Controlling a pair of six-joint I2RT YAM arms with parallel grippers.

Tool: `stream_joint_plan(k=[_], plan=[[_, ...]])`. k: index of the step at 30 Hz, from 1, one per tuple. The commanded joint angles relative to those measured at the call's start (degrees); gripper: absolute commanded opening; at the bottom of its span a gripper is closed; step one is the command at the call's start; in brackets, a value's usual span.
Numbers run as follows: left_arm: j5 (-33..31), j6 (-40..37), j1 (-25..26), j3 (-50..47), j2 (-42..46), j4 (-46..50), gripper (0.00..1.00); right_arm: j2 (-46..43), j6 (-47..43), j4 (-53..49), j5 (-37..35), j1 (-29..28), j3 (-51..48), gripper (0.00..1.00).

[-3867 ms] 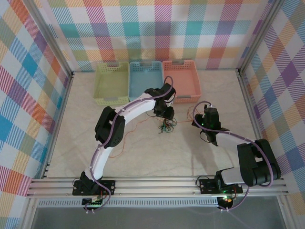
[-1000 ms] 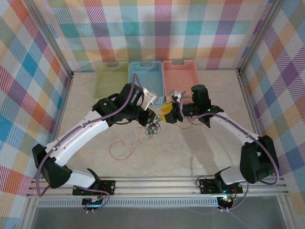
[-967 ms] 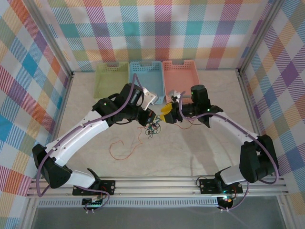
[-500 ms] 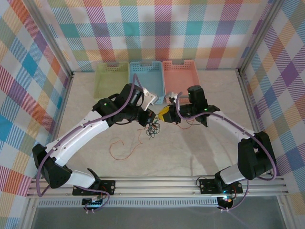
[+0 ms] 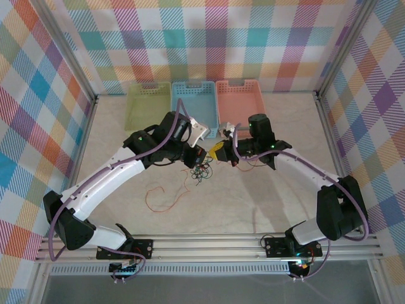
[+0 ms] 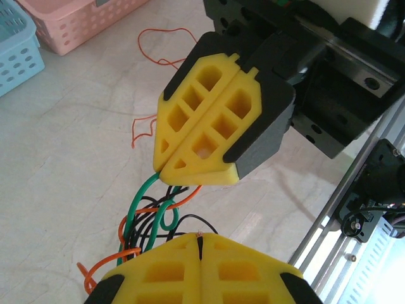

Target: Untangle the cables

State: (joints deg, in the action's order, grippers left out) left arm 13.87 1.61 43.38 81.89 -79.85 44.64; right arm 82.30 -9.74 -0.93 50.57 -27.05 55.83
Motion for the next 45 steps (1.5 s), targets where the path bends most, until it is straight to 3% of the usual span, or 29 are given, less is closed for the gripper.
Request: stream_joint_plan(k=[1,8,13,20,26,34,45], plan=[[-1.38,-0.55,0.54,-0.59,1.97,-1.46,0.00,-3.34,-1.13,2.32,-2.40,-0.37,-1.75,0.00],[-5.56,2.10,0.56,-4.11,4.87,-7.31,0.00,-11.27,1.99,12.88,-6.28,-0.81,-12.23,0.00],[-7.25,3.11,0.57,-6.95,7.40,-9.68,0.00,-16.65,4.55,16.76,-18.55,-0.99,-17.70,0.00],[-14.59,5.00,0.55,-12.75,15.24,-10.94,0.00,-22.58,10.52,16.71,-37.51,-0.58,-21.70,0.00],[-21.69,7.61,0.52,-16.54,23.08,-11.20,0.00,-25.21,14.56,16.57,-47.65,2.05,-25.09,0.00],[-35.25,9.59,0.52,-17.82,33.05,-7.65,0.00,-27.11,20.33,16.40,-50.21,8.48,-28.48,0.00],[-53.91,10.50,0.47,-14.78,43.28,0.25,0.00,-26.61,22.48,14.73,-52.52,11.93,-29.41,0.00]])
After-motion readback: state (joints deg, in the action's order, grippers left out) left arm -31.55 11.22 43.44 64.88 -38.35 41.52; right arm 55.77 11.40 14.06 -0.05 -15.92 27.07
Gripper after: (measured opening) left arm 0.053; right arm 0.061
